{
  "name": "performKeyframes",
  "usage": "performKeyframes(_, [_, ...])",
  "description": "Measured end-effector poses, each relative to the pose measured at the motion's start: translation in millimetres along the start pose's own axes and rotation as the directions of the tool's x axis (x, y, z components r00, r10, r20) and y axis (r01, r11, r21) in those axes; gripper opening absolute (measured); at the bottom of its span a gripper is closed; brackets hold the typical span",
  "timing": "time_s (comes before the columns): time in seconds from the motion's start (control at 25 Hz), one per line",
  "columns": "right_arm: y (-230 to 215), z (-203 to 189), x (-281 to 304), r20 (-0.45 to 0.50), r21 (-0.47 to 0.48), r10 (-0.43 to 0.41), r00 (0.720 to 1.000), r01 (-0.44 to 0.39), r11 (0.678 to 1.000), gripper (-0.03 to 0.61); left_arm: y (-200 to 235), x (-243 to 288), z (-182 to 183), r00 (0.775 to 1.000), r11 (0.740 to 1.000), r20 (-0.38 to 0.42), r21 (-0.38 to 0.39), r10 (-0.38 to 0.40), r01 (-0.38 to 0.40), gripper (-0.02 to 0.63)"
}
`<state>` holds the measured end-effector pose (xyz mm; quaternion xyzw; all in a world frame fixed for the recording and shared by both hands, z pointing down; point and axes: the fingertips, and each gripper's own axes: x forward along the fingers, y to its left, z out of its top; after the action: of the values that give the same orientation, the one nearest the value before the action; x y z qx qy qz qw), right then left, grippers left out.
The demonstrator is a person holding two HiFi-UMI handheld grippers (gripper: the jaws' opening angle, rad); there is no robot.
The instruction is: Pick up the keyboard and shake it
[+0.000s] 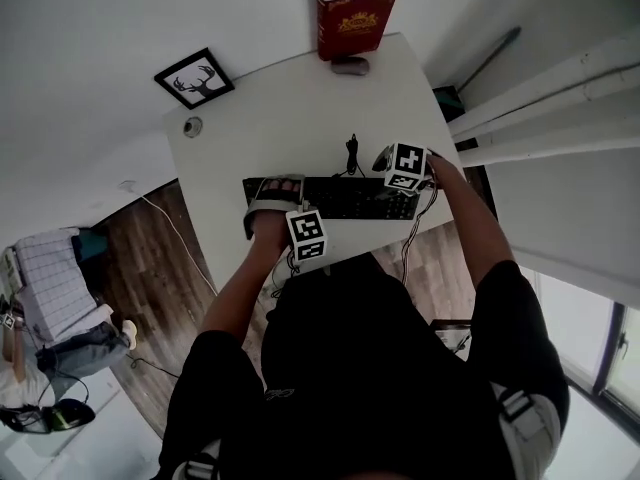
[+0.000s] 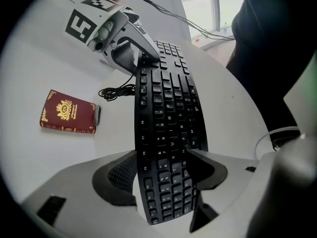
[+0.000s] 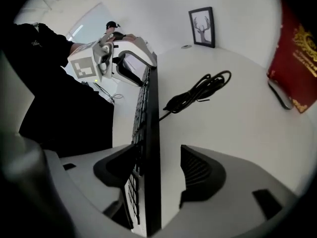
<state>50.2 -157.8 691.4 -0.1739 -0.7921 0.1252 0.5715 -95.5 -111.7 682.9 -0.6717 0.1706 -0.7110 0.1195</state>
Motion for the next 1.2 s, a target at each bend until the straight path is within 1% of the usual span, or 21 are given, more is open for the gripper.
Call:
performKeyframes(0.08, [9.8,3.6,4.4,-0.035,-0.043,0.035,0.999,-0.036,0.998,0.269,-2.0,-0.8,-3.0,1.0,1.0,-0.01,0.008,0.019,-0.019,0.311])
performKeyframes(0.2, [30.2,6.9,9.4,-0.094,-0.117,0.087,0.992,-0.098,0.988,0.173,-4.2,-4.3,-6.2,0.998,0.998,-0.026,0.033,0.057,-0.057,0.31])
performKeyframes(0.32, [41.6,8.0,8.8,-0.136,-0.154,0.103,0.985,-0.124,0.98,0.165,-4.1,-11.0,-7.5,0.995,0.994,-0.022,0.044,0.098,-0.097,0.293])
performKeyframes(0.36, [43.3,8.2,7.2,-0.145,-0.162,0.098,0.985,-0.121,0.979,0.161,-3.4,-13.7,-6.8,0.994,0.994,-0.01,0.039,0.106,-0.106,0.285])
performKeyframes(0.4, [44.0,9.1,5.0,-0.15,-0.172,0.085,0.985,-0.111,0.979,0.156,-3.0,-16.5,-5.9,0.994,0.993,0.01,0.029,0.111,-0.111,0.263])
performKeyframes(0.48, [41.7,10.9,-0.4,-0.155,-0.195,0.032,0.987,-0.063,0.979,0.15,-3.3,-22.9,-5.9,0.991,0.994,0.078,-0.009,0.109,-0.109,0.259])
performKeyframes(0.56, [37.3,11.1,-6.0,-0.168,-0.226,-0.033,0.985,-0.006,0.974,0.146,-2.8,-32.1,-12.8,0.984,0.993,0.148,-0.084,0.096,-0.084,0.258])
performKeyframes(0.6, [34.9,12.4,-9.5,-0.177,-0.249,-0.069,0.982,0.023,0.968,0.146,-2.1,-36.7,-20.4,0.983,0.99,0.167,-0.13,0.081,-0.059,0.259])
performKeyframes(0.64, [31.6,14.6,-14.0,-0.187,-0.277,-0.112,0.976,0.057,0.959,0.144,-1.2,-40.2,-30.3,0.983,0.984,0.175,-0.176,0.059,-0.028,0.264])
performKeyframes(0.68, [27.9,16.6,-18.4,-0.196,-0.305,-0.158,0.968,0.093,0.948,0.144,-0.3,-42.1,-41.3,0.984,0.976,0.176,-0.218,0.037,0.002,0.288])
performKeyframes(0.72, [24.0,18.0,-22.2,-0.204,-0.334,-0.205,0.957,0.128,0.934,0.144,0.7,-42.2,-52.2,0.984,0.968,0.176,-0.251,0.02,0.025,0.312])
performKeyframes(0.76, [20.2,18.8,-25.2,-0.21,-0.363,-0.251,0.945,0.163,0.917,0.143,1.6,-40.5,-61.3,0.984,0.962,0.176,-0.27,0.009,0.039,0.321])
performKeyframes(0.84, [13.2,20.0,-28.3,-0.217,-0.419,-0.334,0.917,0.222,0.88,0.141,2.3,-34.5,-70.7,0.984,0.965,0.176,-0.259,-0.001,0.048,0.351])
performKeyframes(0.92, [7.1,22.2,-29.1,-0.213,-0.46,-0.399,0.892,0.269,0.846,0.138,-1.2,-28.8,-68.3,0.986,0.976,0.166,-0.208,-0.03,0.065,0.35])
performKeyframes(0.96, [4.4,23.0,-29.5,-0.208,-0.471,-0.423,0.882,0.289,0.833,0.136,-5.1,-27.0,-64.5,0.985,0.979,0.164,-0.185,-0.054,0.085,0.327])
performKeyframes(1.0, [2.4,22.9,-30.1,-0.204,-0.477,-0.443,0.873,0.307,0.824,0.135,-9.2,-25.8,-60.9,0.983,0.98,0.167,-0.172,-0.074,0.103,0.25])
performKeyframes(1.04, [1.1,22.1,-31.0,-0.198,-0.479,-0.459,0.866,0.323,0.816,0.133,-11.7,-25.5,-58.4,0.981,0.979,0.175,-0.17,-0.08,0.11,0.193])
performKeyframes(1.12, [0.5,21.9,-34.7,-0.175,-0.48,-0.486,0.856,0.357,0.801,0.123,-10.3,-27.1,-58.2,0.98,0.98,0.192,-0.18,-0.048,0.083,0.15])
performKeyframes(1.2, [-0.8,26.1,-41.9,-0.143,-0.481,-0.525,0.839,0.404,0.778,0.118,-0.5,-32.7,-62.6,0.981,0.98,0.195,-0.197,0.012,0.027,0.132])
